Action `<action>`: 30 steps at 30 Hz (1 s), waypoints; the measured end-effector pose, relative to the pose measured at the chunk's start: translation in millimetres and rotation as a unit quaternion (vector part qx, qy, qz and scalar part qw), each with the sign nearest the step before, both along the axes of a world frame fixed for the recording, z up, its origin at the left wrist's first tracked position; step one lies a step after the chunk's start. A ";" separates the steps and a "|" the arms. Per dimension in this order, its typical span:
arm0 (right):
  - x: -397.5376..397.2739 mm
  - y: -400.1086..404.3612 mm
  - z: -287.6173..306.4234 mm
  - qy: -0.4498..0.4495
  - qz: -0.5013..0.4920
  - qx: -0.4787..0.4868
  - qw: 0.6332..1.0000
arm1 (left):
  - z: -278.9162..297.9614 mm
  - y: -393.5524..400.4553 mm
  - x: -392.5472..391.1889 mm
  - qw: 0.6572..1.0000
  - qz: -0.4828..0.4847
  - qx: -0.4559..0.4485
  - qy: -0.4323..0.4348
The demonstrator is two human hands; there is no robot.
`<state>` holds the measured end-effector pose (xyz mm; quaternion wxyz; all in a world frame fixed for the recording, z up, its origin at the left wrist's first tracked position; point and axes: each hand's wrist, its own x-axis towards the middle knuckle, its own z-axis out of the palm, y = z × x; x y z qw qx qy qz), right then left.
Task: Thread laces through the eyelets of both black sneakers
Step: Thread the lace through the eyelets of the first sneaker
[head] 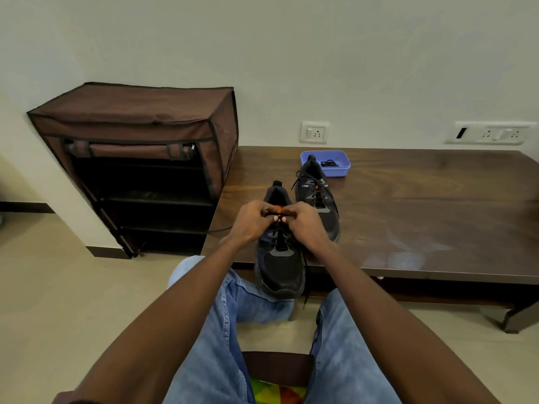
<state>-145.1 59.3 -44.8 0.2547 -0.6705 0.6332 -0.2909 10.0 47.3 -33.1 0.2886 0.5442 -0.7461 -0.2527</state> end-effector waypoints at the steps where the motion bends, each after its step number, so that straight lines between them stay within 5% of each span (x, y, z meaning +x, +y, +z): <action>1: 1.0 -1.0 -2.8 0.003 -0.010 -0.010 1.000 | 0.0 0.1 -0.7 1.000 -0.005 -0.009 -0.003; 7: 3.6 -4.2 -10.7 0.015 -0.070 -0.042 0.997 | -19.4 -15.7 3.4 0.999 0.015 -0.016 0.047; 13: 8.5 -1.9 -11.9 -0.041 -0.171 0.018 0.984 | -29.3 -23.0 1.3 0.977 0.113 0.062 0.168; 17: 5.7 -4.1 -1.8 -0.045 -0.151 0.015 0.987 | -21.0 -27.6 1.6 0.968 0.098 0.126 0.195; 23: 12.2 -17.5 32.1 0.133 -0.045 0.044 0.989 | -13.1 -22.1 2.1 0.956 0.057 0.153 0.242; 26: 3.8 -24.8 29.0 -0.030 -0.105 0.119 0.987 | -15.8 -22.0 6.7 0.917 0.106 0.178 0.340; 28: -3.5 -26.9 23.2 -0.178 -0.158 0.190 0.952 | -20.4 -21.6 7.7 0.895 0.107 0.195 0.386; 30: -8.7 -29.3 13.9 -0.198 -0.195 0.161 0.947 | -21.4 -19.7 6.5 0.876 0.089 0.212 0.424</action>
